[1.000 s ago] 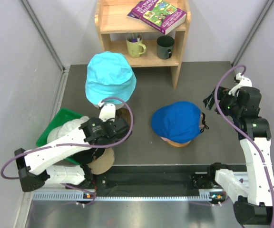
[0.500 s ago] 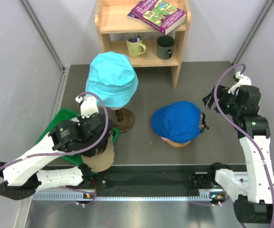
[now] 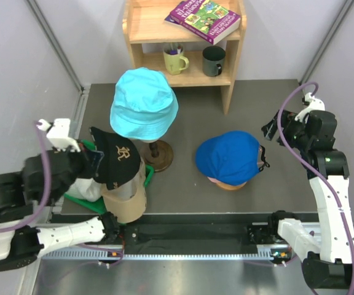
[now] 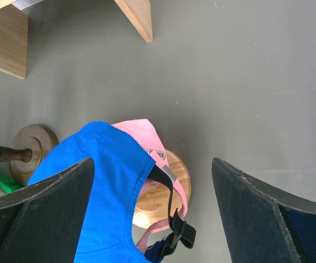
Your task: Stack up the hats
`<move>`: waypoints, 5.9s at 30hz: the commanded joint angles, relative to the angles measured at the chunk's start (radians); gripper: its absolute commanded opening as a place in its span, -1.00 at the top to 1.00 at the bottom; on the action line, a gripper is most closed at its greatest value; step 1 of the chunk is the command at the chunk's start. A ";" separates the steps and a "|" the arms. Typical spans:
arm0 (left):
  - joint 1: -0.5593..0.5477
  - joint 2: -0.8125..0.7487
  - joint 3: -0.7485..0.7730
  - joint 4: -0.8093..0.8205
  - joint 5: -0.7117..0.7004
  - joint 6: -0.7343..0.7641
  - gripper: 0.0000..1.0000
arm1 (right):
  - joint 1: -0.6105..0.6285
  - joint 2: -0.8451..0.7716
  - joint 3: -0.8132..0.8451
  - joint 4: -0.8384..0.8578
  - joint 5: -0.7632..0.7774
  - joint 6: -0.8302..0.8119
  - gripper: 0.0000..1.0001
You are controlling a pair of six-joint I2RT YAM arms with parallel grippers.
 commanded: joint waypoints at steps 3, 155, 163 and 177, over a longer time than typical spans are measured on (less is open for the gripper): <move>0.000 -0.009 0.080 0.049 0.170 0.096 1.00 | -0.014 0.024 0.044 0.054 -0.036 0.014 -0.75; 0.000 0.588 -0.221 0.988 0.679 0.186 -0.98 | 0.350 -0.073 0.013 -0.176 -0.122 -0.068 0.73; -0.002 0.626 -0.327 1.006 0.595 0.178 -0.98 | 0.350 -0.079 0.126 -0.210 -0.072 -0.032 -0.54; 0.000 0.591 -0.490 1.084 0.586 0.189 -0.96 | 0.203 -0.067 -0.017 -0.057 -0.130 0.086 -0.54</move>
